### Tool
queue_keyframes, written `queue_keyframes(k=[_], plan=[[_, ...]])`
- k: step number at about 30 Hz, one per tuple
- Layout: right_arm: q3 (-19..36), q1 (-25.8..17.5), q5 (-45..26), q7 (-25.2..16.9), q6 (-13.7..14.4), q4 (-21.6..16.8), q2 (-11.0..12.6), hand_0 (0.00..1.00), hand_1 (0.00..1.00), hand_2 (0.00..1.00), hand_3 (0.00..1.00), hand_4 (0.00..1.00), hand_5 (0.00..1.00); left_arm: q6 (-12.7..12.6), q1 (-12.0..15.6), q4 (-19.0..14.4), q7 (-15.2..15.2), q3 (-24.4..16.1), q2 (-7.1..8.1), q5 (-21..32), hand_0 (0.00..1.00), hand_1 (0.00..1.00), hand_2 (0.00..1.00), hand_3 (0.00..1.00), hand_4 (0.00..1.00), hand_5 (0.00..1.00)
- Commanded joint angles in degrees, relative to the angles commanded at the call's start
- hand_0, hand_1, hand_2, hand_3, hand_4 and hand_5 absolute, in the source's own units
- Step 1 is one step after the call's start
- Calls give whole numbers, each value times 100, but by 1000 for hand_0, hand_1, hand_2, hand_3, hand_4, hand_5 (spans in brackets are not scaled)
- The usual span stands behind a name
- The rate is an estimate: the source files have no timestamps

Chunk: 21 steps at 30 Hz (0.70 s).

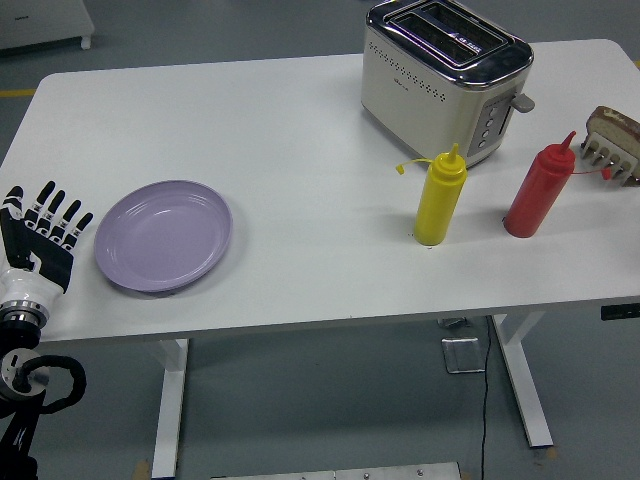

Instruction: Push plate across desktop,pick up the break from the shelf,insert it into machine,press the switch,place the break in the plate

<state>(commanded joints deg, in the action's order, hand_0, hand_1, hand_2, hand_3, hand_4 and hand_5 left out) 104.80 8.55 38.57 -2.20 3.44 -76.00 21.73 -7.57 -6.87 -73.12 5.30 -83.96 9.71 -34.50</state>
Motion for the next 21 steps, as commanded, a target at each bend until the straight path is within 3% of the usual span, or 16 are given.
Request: queue_keyframes(k=[14, 15, 20, 21], plan=[[-358, 106, 1490, -185, 464, -15, 208, 815, 770, 745, 709, 401, 367, 48, -132, 120, -16, 220, -30, 71, 857, 912, 976, 906, 617, 998], [-390, 122, 1626, -192, 495, -7, 238, 847, 798, 771, 761, 484, 314, 51, -139, 125, -18, 231, -32, 76, 857, 912, 976, 906, 617, 998], [-568, 220, 2462, -141, 561, 58, 406, 847, 798, 771, 761, 484, 314, 72, -181, 140, -25, 299, -42, 106, 857, 912, 976, 906, 617, 998], [-612, 244, 2657, -104, 541, 81, 450, 874, 820, 796, 789, 601, 277, 81, -192, 142, -30, 316, -47, 116, 856, 910, 976, 905, 618, 998]])
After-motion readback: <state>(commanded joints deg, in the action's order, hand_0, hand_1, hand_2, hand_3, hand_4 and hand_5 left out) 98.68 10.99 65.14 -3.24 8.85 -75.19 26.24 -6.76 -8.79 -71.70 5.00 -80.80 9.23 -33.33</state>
